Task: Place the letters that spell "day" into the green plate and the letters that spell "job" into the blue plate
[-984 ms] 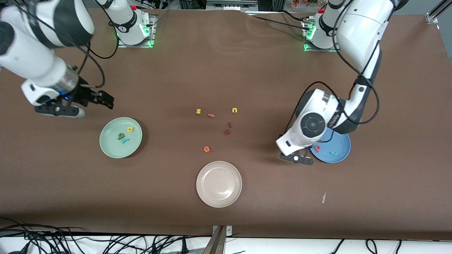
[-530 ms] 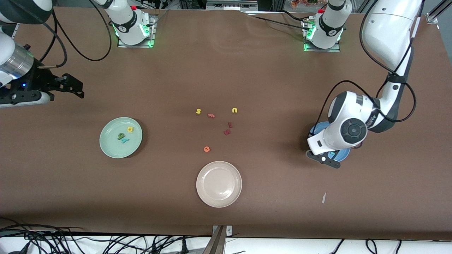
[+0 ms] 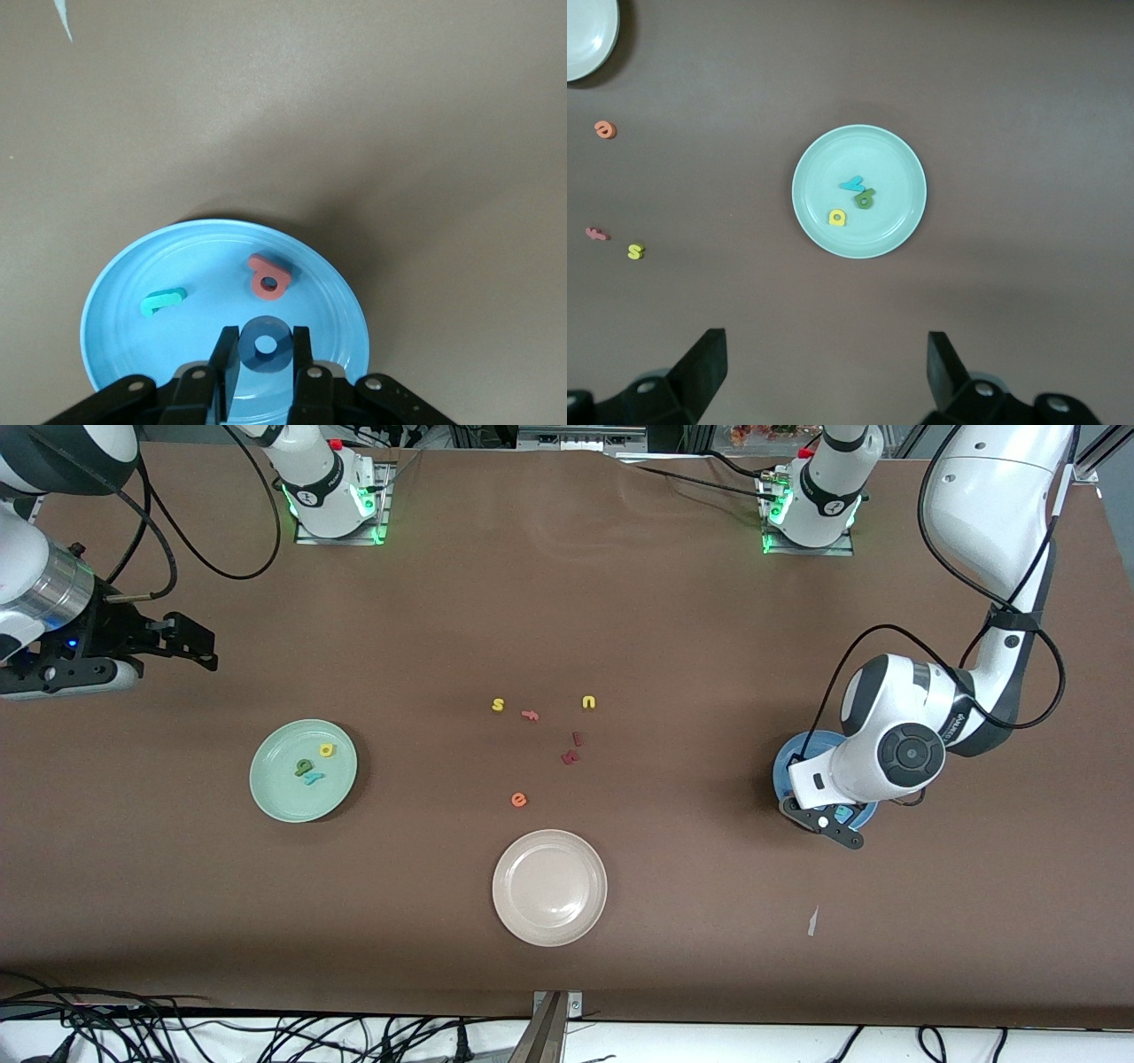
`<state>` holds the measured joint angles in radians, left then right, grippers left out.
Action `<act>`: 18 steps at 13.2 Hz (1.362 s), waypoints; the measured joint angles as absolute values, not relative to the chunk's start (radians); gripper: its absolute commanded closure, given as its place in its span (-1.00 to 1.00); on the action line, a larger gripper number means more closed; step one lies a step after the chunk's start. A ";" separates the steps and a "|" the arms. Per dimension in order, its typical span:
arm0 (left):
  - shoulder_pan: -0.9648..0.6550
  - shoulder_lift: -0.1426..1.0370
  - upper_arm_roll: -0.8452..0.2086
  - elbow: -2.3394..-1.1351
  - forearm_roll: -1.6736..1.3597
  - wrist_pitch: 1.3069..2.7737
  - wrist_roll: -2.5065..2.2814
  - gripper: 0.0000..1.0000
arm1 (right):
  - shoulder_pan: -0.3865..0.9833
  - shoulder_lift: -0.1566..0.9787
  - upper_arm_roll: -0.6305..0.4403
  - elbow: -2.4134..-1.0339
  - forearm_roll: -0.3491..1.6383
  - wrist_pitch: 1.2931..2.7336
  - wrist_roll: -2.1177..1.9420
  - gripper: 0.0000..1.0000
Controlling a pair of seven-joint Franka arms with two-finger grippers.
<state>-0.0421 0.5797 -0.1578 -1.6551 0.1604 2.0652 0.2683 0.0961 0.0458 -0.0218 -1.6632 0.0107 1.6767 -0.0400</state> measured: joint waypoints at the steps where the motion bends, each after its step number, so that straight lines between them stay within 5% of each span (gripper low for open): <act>1: -0.041 0.578 -0.157 -1.655 0.160 2.065 0.288 0.50 | 0.096 0.046 -0.022 -1.663 0.011 1.675 -0.040 -1.00; 5: -0.023 0.579 -0.154 -1.654 0.160 2.067 0.389 0.46 | 0.109 0.051 -0.021 -1.656 0.003 1.677 -0.040 -1.00; 6: -0.021 0.580 -0.154 -1.654 0.160 2.067 0.400 0.19 | 0.116 0.057 -0.020 -1.648 0.002 1.677 -0.040 -1.00; 7: -0.020 0.581 -0.154 -1.654 0.160 2.067 0.402 -0.63 | 0.122 0.062 -0.020 -1.642 0.001 1.677 -0.039 -1.00; 8: -0.020 0.581 -0.154 -1.654 0.160 2.069 0.402 -1.00 | 0.126 0.065 -0.019 -1.638 -0.003 1.677 -0.039 -1.00; 13: -0.014 0.580 -0.154 -1.599 0.155 2.067 0.394 -1.00 | 0.125 0.068 -0.025 -1.621 -0.006 1.677 -0.038 -1.00; 18: 0.013 0.570 -0.156 -1.442 0.077 1.855 0.165 -1.00 | 0.125 0.068 -0.026 -1.605 -0.008 1.675 -0.038 -1.00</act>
<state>0.0128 0.5700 -0.1561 -1.4423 0.0773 1.8550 0.1655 0.1248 0.0680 -0.0258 -1.6051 -0.0081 1.6754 -0.0380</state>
